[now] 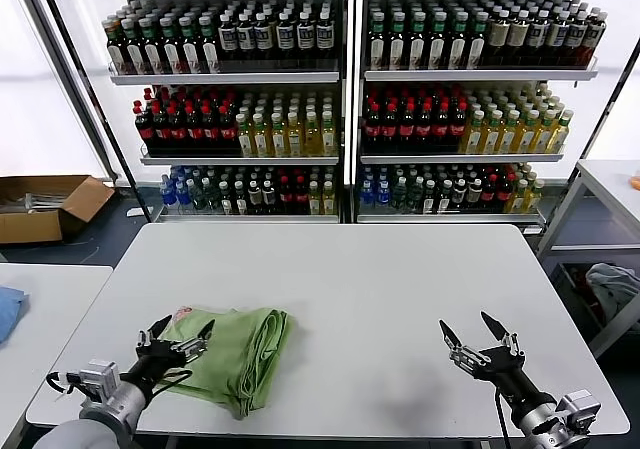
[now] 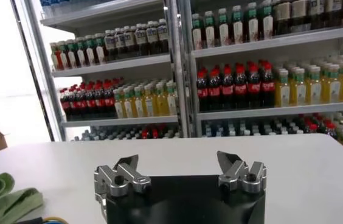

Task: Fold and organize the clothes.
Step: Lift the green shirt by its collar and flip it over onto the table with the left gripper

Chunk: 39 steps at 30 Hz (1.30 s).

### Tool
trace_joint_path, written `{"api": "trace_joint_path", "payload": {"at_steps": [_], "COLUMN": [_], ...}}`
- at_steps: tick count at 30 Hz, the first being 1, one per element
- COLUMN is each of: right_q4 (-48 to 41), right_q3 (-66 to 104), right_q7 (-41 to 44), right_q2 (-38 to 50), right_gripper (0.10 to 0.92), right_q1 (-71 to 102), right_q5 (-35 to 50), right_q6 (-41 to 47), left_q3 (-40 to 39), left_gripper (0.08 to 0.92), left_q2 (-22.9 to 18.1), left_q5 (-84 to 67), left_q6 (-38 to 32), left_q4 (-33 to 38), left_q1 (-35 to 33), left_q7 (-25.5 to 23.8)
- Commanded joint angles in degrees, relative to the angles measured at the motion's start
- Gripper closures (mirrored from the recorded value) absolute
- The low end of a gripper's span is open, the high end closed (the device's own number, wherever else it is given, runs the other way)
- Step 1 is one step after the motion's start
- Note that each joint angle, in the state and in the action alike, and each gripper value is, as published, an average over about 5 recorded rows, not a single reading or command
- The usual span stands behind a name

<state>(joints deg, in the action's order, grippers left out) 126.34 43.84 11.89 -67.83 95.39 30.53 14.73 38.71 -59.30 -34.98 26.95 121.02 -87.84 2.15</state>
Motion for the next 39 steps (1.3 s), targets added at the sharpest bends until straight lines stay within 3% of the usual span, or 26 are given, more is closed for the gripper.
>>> {"api": "trace_joint_path", "payload": {"at_steps": [1,7,17,27,31,39], "right_q4": [0.2,0.4,0.8,1.0,1.0,1.1], "right_q3": [-0.5,-0.1,0.3,0.9,1.0,0.7], "right_q7": [0.0,0.0,0.0,0.1,0.1,0.0], "right_q2": [-0.1,0.1,-0.1,-0.1,-0.1,-0.3], "right_gripper": [0.203,0.203,0.203,0.203,0.203,0.203], "right_q1": [0.0,0.1,0.0,0.3,0.3,0.2], "right_q5": [-0.2,0.3,1.4,1.7,1.8,1.7], "right_q6": [0.0,0.1,0.5,0.4,0.4,0.4], "left_q3": [2.7,-1.0,-4.7,-5.2,-5.1,-4.9], "left_gripper": [0.177,0.177,0.177,0.184,0.257,0.489], "left_q2": [3.7,1.6,-3.4,-5.0,-5.4,-6.0], "left_q5": [-7.1,-5.0,-2.3,-2.1,-1.4,0.0], "left_q6": [0.7,0.1,-0.7,-1.4,-2.3,-3.9], "left_q4": [-15.8,-18.3,-16.1,-14.5,-14.4,-14.2], "left_q1": [7.3,10.1,6.5,5.3,4.7,3.9], "left_q7": [0.8,1.1,1.8,2.4,2.9,3.1]}}
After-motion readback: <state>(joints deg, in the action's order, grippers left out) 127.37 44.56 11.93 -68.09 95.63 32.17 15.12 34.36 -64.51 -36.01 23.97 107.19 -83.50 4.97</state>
